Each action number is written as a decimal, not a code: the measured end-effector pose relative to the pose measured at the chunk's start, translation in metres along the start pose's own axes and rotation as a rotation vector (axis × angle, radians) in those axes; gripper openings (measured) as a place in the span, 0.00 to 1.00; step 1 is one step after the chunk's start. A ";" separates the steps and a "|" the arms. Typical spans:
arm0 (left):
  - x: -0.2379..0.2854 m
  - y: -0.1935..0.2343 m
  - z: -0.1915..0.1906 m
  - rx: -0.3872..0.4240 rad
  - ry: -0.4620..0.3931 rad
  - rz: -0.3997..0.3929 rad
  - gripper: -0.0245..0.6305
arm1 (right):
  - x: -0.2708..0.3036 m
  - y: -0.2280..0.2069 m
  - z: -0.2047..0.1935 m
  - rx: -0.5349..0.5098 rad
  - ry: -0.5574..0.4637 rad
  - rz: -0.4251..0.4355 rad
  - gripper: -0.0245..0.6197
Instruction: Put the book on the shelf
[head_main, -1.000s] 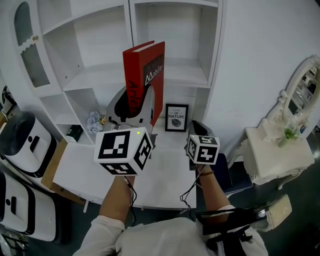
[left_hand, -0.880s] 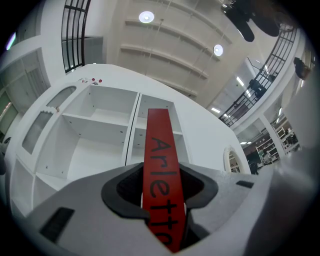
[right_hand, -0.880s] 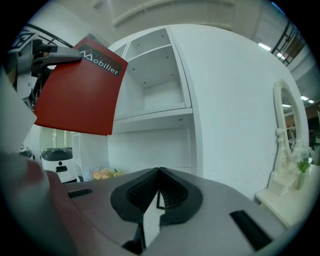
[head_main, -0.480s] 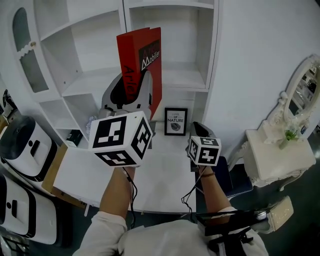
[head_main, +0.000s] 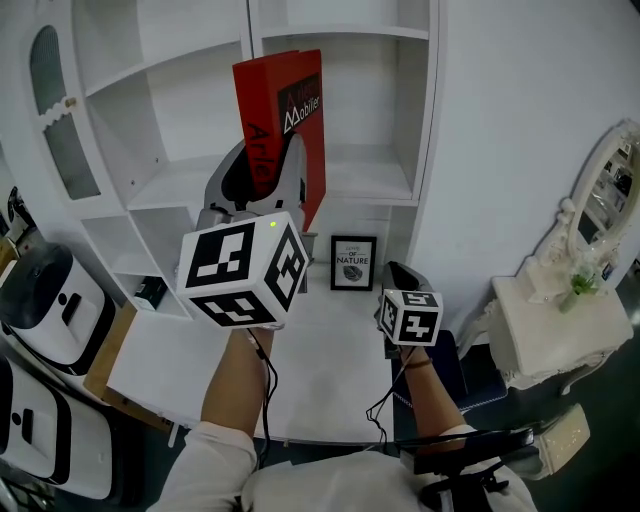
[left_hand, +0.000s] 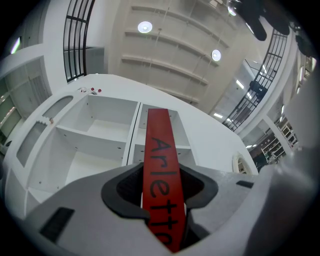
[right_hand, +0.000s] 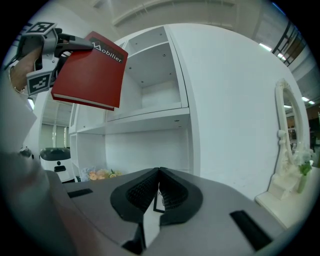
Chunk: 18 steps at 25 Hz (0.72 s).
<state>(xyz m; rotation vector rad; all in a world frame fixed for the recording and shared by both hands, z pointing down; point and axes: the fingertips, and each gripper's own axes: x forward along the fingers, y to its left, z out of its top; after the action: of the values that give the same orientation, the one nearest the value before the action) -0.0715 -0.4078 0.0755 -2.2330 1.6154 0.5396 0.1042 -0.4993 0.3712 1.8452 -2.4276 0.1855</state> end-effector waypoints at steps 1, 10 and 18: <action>0.002 0.000 0.000 0.000 -0.002 0.000 0.30 | 0.001 0.000 0.001 -0.003 -0.001 0.001 0.07; 0.028 0.001 -0.007 0.013 -0.002 -0.007 0.30 | 0.012 -0.004 0.007 -0.001 -0.013 -0.007 0.07; 0.050 0.007 -0.018 0.022 -0.005 0.004 0.30 | 0.027 -0.008 0.010 -0.001 -0.018 -0.011 0.07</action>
<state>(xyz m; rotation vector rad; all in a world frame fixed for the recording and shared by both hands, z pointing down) -0.0617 -0.4597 0.0660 -2.2115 1.6155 0.5252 0.1044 -0.5289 0.3659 1.8673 -2.4284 0.1672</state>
